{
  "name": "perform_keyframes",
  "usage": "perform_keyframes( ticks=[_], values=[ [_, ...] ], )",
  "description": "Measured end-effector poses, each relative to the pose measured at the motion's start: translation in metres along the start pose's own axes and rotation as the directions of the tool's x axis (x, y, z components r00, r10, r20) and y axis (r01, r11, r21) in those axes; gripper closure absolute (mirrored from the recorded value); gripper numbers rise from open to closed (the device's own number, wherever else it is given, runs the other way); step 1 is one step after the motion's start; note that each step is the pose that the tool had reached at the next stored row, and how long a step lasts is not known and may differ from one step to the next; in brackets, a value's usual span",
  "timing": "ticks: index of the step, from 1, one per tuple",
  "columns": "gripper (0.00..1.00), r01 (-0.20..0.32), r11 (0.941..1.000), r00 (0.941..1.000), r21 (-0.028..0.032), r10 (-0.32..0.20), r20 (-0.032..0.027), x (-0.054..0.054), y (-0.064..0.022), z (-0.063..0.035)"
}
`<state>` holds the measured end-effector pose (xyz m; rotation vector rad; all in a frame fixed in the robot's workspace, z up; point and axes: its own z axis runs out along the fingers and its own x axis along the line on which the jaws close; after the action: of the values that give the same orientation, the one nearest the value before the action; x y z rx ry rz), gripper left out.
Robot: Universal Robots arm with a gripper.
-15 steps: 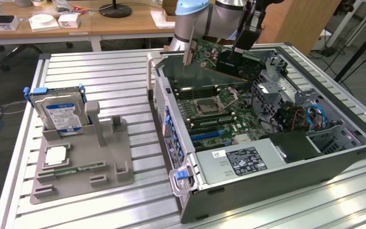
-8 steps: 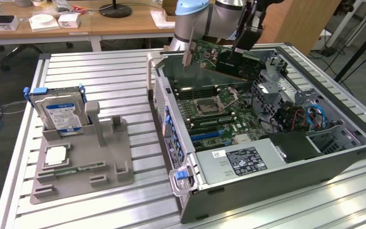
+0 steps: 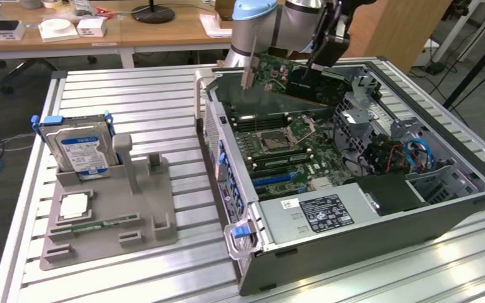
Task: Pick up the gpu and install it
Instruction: 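Insert the gpu into the slot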
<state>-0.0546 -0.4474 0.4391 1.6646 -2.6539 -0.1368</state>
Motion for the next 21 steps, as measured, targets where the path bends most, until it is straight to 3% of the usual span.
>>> perform_keyframes(
  ticks=[21],
  values=[
    [0.74, 0.112, 0.9937, 0.9937, -0.0051, -0.112, -0.0083, 0.0, 0.0, 0.0]
  ],
)
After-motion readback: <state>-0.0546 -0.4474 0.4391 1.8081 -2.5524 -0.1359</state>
